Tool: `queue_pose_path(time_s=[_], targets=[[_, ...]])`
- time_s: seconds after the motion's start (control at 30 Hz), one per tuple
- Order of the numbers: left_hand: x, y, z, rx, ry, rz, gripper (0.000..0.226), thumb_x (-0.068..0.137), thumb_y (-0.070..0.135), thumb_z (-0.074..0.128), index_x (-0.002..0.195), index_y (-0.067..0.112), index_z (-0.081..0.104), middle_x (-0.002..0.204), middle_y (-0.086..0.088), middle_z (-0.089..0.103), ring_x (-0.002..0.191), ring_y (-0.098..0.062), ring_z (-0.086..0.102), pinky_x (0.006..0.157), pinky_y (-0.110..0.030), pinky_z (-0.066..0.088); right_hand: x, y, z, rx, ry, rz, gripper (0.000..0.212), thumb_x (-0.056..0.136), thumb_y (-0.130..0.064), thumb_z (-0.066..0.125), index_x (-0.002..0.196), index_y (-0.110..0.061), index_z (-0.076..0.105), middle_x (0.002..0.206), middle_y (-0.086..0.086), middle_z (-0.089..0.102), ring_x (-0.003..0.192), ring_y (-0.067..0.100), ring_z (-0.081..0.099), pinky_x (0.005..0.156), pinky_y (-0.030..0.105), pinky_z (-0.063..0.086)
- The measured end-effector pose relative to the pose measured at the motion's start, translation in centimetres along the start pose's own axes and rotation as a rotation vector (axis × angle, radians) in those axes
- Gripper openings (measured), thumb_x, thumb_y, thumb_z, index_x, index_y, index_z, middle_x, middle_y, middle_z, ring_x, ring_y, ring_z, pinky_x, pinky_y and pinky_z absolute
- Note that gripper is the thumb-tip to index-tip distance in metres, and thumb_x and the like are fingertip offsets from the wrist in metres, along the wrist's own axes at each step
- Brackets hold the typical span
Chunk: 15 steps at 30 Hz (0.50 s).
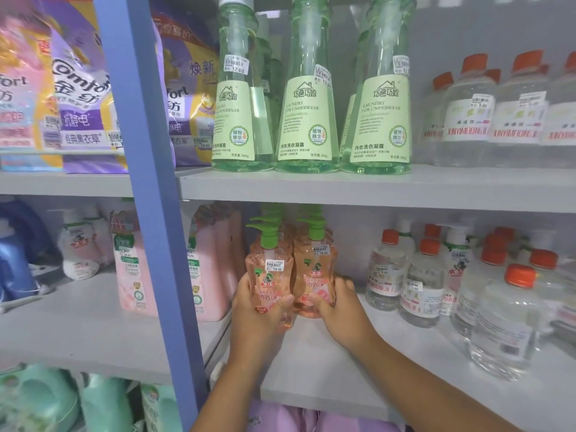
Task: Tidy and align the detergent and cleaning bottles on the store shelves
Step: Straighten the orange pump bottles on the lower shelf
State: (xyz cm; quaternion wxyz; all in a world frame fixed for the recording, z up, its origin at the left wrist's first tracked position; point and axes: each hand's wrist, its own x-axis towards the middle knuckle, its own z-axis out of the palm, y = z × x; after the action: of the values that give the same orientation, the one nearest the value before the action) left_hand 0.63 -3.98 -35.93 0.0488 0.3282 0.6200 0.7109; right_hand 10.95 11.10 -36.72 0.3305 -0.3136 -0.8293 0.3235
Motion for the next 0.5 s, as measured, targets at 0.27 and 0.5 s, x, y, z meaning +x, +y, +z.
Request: queue_pose_path(time_s=[0.27,0.5], targets=[[-1.2,2.2,-0.1,0.038,0.046,-0.005,0.061,0.085,0.017,0.081,0.117,0.060,0.053,0.111,0.028,0.070,0.100,0.010,0.067,0.078,-0.011,0.054,0.2,0.8,-0.4,0.246,0.021,0.009,0.037,0.084,-0.029,0.081,0.115,-0.033,0.062,0.115,-0.008,0.060,0.099,0.004,0.068,0.085,0.027,0.059],[-2.1,2.7,0.6,0.010,0.035,0.008,0.055,0.094,-0.002,0.067,0.120,0.044,0.054,0.100,0.035,0.072,0.089,0.015,0.067,0.064,-0.002,0.049,0.6,1.4,-0.1,0.225,-0.008,0.026,0.029,0.087,-0.015,0.074,0.111,-0.027,0.062,0.111,-0.004,0.057,0.099,0.016,0.064,0.083,0.027,0.053]])
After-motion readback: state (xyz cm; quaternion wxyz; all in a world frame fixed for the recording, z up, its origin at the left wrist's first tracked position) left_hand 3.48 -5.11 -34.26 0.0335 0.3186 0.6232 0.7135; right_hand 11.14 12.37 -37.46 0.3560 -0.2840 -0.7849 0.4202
